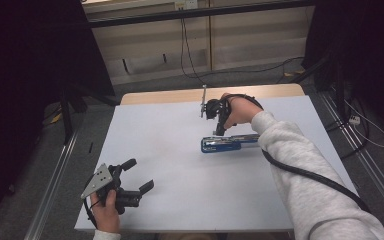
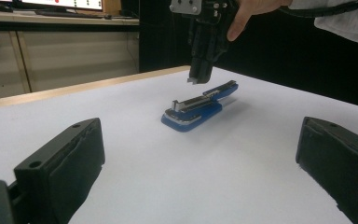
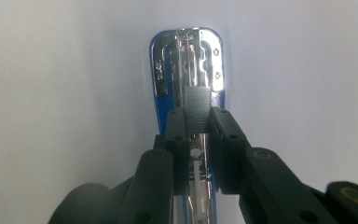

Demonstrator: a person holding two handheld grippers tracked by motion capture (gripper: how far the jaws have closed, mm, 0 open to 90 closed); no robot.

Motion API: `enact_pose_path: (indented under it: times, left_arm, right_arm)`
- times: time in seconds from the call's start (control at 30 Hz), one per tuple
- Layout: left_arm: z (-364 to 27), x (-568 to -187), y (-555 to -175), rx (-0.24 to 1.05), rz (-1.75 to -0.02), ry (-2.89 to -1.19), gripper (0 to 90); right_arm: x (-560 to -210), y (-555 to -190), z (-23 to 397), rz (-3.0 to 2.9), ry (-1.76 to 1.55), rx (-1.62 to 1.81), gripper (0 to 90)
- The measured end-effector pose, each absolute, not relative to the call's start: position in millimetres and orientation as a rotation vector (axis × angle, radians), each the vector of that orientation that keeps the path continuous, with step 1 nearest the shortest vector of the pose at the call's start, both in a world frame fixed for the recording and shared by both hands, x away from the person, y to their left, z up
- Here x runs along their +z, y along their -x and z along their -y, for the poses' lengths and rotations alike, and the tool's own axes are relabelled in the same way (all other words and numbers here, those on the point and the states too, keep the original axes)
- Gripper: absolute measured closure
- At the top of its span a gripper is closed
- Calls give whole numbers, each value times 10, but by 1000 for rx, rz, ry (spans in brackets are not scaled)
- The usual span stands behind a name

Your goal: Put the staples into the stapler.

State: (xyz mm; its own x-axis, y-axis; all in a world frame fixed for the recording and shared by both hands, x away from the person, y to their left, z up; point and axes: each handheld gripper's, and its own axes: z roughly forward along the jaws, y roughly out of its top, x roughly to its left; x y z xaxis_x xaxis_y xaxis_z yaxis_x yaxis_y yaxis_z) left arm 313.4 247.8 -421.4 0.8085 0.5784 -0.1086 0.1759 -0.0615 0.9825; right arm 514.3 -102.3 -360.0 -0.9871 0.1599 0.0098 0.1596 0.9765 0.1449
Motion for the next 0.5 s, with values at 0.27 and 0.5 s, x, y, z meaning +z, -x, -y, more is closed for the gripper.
enact_pose_path:
  times: [0.27,0.5]
  left_arm:
    - [-2476,-4216,-3134,366,-611,-1627,11]
    - [-2479,-4216,-3139,369,-609,-1628,11]
  right_arm:
    - [-3584,-5143,1040,-3119,-258,236,787]
    - [-3581,-5146,1041,-3116,-279,230,787]
